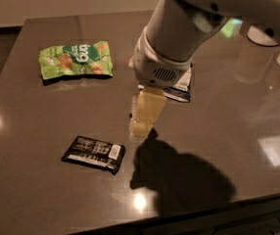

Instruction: Pick rxbar chocolate

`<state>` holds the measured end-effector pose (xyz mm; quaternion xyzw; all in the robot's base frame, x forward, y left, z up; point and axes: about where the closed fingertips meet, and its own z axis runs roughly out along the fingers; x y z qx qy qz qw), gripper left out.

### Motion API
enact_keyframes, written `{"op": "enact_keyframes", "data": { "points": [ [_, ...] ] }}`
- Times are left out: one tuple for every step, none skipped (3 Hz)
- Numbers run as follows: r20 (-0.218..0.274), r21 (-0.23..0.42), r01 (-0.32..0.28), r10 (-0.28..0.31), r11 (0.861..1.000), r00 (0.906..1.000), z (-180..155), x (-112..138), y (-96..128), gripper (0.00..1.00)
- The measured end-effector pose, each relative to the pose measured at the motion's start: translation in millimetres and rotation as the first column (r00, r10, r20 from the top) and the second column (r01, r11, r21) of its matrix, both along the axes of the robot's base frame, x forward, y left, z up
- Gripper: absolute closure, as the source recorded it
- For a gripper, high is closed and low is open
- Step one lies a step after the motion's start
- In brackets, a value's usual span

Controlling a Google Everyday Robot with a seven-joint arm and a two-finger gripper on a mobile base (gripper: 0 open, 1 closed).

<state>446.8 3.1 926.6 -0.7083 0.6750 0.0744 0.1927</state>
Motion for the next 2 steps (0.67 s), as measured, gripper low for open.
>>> {"op": "enact_keyframes", "data": {
  "points": [
    [-0.055,-0.015,-0.041,0.040,0.999,0.9977,-22.9,-12.1,23.5,0.00],
    [-0.081,-0.026,-0.054,0.052,0.998,0.9954,-41.6,-24.9,39.3,0.00]
  ]
}}
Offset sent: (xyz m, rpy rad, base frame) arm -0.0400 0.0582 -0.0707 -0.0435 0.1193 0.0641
